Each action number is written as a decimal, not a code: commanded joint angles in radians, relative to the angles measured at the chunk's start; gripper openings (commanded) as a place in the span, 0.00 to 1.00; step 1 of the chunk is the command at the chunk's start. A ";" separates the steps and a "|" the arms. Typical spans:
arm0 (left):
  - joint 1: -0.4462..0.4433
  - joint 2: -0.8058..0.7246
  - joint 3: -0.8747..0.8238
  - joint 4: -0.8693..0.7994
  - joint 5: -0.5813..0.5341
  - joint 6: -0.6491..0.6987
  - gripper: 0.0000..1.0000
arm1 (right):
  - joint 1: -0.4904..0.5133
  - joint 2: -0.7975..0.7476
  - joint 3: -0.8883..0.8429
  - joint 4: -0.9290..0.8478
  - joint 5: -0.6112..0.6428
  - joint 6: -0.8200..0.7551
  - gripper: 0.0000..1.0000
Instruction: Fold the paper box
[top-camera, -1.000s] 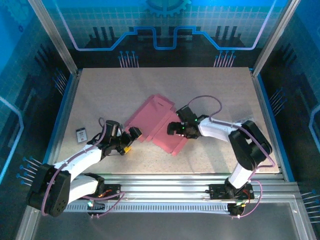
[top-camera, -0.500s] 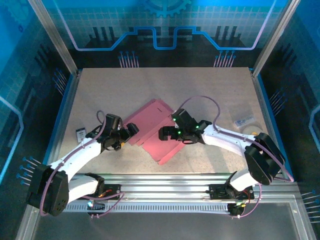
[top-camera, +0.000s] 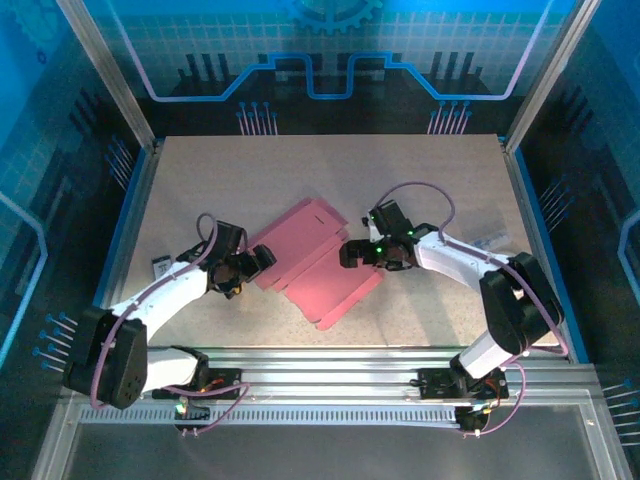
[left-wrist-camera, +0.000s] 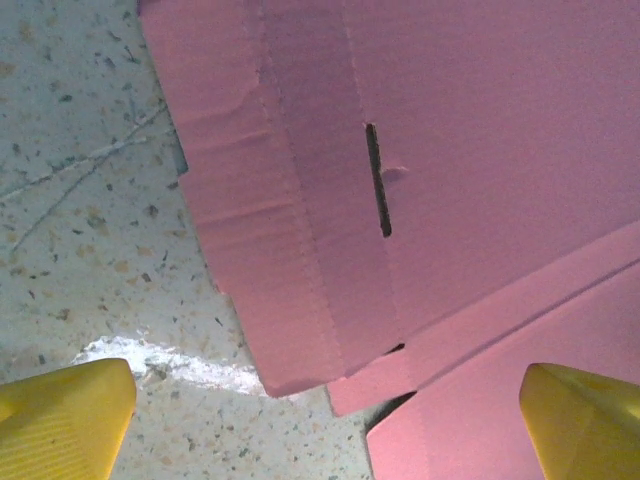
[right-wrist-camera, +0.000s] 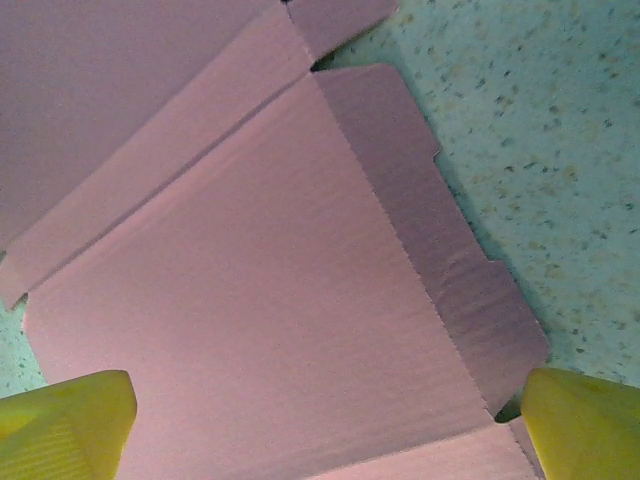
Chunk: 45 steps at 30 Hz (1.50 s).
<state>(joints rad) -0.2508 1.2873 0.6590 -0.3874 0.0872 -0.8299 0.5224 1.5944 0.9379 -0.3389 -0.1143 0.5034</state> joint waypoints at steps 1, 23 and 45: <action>0.006 0.035 0.037 0.002 0.043 0.038 0.99 | -0.006 0.013 -0.042 0.007 -0.022 -0.007 1.00; 0.007 0.258 0.159 -0.022 -0.080 0.150 0.83 | 0.168 -0.176 -0.305 0.095 0.112 0.239 1.00; 0.011 0.288 0.236 -0.172 -0.137 0.220 0.86 | 0.256 -0.228 -0.351 0.096 0.218 0.371 1.00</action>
<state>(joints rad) -0.2451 1.5864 0.8581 -0.4618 -0.0151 -0.6468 0.7654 1.3773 0.6071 -0.1936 0.0654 0.8349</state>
